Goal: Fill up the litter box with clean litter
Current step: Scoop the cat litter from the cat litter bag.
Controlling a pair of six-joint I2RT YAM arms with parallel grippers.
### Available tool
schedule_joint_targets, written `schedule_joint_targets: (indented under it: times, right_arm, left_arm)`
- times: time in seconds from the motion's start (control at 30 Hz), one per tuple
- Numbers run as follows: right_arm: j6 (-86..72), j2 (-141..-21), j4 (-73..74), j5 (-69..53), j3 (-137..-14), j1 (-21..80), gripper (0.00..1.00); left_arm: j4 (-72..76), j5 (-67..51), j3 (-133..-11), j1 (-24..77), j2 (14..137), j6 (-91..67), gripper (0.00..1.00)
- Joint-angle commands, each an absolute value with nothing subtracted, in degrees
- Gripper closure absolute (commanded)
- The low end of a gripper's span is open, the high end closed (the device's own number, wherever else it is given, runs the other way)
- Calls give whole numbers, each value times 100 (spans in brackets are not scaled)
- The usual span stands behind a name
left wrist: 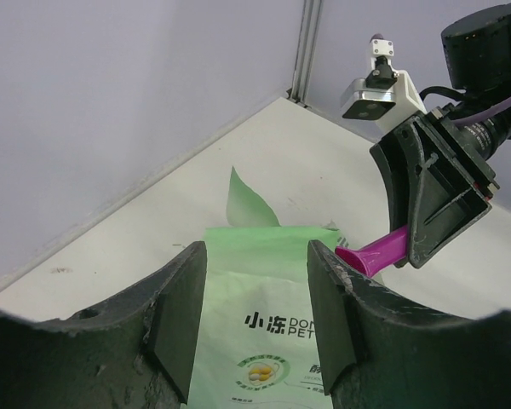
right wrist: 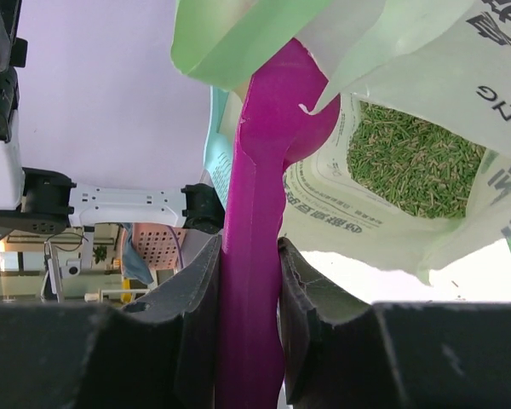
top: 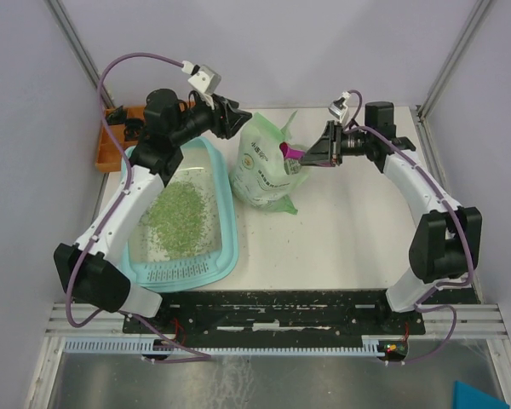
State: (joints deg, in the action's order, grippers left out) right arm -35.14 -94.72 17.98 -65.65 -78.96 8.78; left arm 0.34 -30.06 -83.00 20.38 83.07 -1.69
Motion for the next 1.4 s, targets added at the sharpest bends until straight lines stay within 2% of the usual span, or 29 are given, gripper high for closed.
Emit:
schedule_joint_targets:
  times: [0.0,0.17,0.47,0.63,1.03,1.37]
  right_arm:
    - [-2863,-9034,2096,-7045,-7936,707,98]
    - [-2258,-9007,2845,-7084,-8005,457,98]
    - [113,-9260,5719,-6882,-8665,41,98]
    - [1034,-9479,6693,-6747,-9161,3,98]
    - [1294,-10422,7495,-6016,-10878,153,98]
    - [2194,-11148,9090,-4211,-12863,1051,98]
  left_arm:
    - [257,-2866,-8263,2065,8023,-297,42]
    - [238,-2878,-8255,2063,8023,-342,42]
    - [193,-2908,-8154,2065,7985,-331,42]
    - [194,-2938,-8137,2064,8008,-334,42]
    - [-76,-3068,-8301,2066,8205,-192,44]
    - [-244,-2987,-8181,2065,8145,-9,42]
